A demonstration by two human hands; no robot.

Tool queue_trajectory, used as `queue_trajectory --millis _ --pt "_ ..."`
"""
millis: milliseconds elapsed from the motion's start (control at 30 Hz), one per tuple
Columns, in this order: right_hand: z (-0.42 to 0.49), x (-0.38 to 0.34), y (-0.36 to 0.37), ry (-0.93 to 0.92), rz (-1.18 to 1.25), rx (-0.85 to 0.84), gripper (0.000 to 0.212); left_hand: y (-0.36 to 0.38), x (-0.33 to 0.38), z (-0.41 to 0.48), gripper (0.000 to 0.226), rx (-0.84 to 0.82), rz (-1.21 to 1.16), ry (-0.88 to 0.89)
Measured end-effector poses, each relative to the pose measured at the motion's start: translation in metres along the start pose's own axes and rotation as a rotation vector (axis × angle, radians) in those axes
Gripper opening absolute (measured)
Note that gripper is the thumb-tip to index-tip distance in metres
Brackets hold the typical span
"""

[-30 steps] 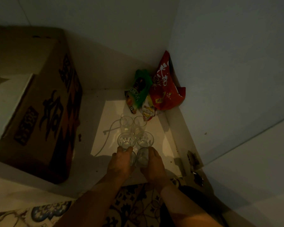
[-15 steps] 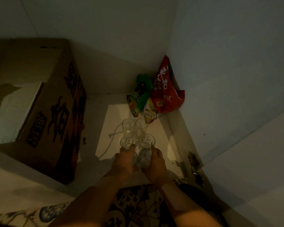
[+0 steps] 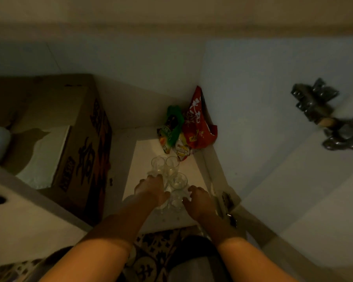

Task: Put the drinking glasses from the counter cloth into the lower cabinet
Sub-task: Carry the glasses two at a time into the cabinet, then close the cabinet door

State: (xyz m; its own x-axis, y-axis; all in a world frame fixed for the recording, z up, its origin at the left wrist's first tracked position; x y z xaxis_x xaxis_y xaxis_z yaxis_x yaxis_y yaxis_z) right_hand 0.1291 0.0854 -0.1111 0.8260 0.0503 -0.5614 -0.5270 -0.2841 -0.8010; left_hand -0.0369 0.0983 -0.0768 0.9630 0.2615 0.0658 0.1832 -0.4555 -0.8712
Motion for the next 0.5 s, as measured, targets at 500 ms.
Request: queue_trajectory --millis 500 --pt "-0.175 -0.153 -0.217 0.147 -0.102 -0.250 0.041 -0.194 0.068 -0.243 0.062 -0.170 0.185 0.189"
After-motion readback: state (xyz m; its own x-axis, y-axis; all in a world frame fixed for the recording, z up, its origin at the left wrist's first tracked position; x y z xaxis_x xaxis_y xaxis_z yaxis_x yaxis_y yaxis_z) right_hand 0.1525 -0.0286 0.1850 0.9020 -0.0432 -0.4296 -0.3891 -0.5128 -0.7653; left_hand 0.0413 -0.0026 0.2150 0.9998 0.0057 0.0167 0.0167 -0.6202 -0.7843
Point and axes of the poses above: each hand's wrist, its own z-axis towards the middle knuckle, its own y-axis out of the palm, x = y × z, the point moved 8 cm from there along z, towards the middle knuckle, and after that the axes turned 10 degrees about -y, right-handed, at the moved point
